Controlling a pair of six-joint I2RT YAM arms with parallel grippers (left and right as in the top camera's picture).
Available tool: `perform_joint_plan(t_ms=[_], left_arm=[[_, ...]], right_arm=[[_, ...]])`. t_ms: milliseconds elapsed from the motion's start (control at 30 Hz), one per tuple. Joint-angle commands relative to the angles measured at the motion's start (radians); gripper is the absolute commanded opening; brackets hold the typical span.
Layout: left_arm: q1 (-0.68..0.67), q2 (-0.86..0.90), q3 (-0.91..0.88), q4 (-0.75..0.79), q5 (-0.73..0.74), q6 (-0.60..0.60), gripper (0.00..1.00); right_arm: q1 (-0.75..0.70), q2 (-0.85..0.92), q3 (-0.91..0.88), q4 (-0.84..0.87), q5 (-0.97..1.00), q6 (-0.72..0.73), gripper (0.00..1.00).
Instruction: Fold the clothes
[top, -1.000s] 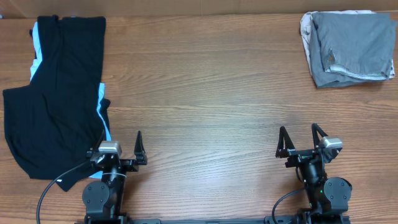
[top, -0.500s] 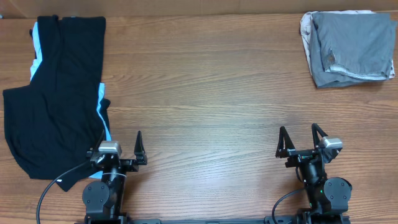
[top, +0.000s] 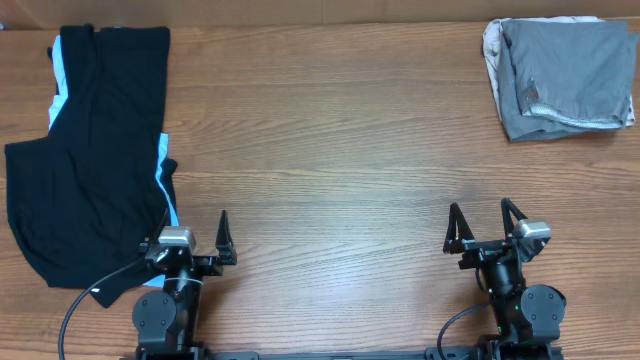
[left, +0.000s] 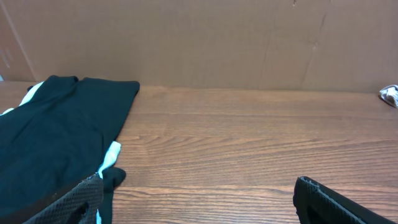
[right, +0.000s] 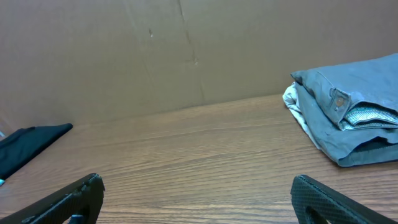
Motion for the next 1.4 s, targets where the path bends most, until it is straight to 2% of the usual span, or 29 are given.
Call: perform_joint_plan(t_ms=[0,533,700,867,1000,1133,1267,1367], left_arm=[[0.007,-0.013,-0.004,-0.002,0.008,0.023,1.00],[0.007,-0.013,-0.004,-0.002,0.008,0.023,1.00],[0.005,-0.013,-0.004,0.000,0.014,-0.015,1.00],[0.005,-0.013,0.017,0.092,0.013,-0.016,1.00],[0.005,0.025,0.172,-0.013,0.010,-0.013,1.00],[0.005,0.160,0.393,-0.135,0.008,0.037,1.00],[0.005,0.370,0.649,-0.297,0.015,0.042,1.00],[0.005,0.547,0.870,-0.491,0.023,0.043,1.00]], right_arm=[[0.006,-0.011,-0.010,0.004,0.010,0.001,1.00],[0.006,-0.011,-0.010,0.004,0.002,0.002,1.00],[0.006,-0.011,-0.009,0.033,-0.023,0.002,1.00],[0.006,-0.011,0.060,0.011,-0.093,0.002,1.00],[0.006,0.002,0.174,0.008,-0.116,0.001,1.00],[0.006,0.087,0.331,-0.041,-0.132,-0.047,1.00],[0.006,0.270,0.542,-0.161,-0.150,-0.087,1.00],[0.006,0.439,0.695,-0.266,-0.153,-0.087,1.00]])
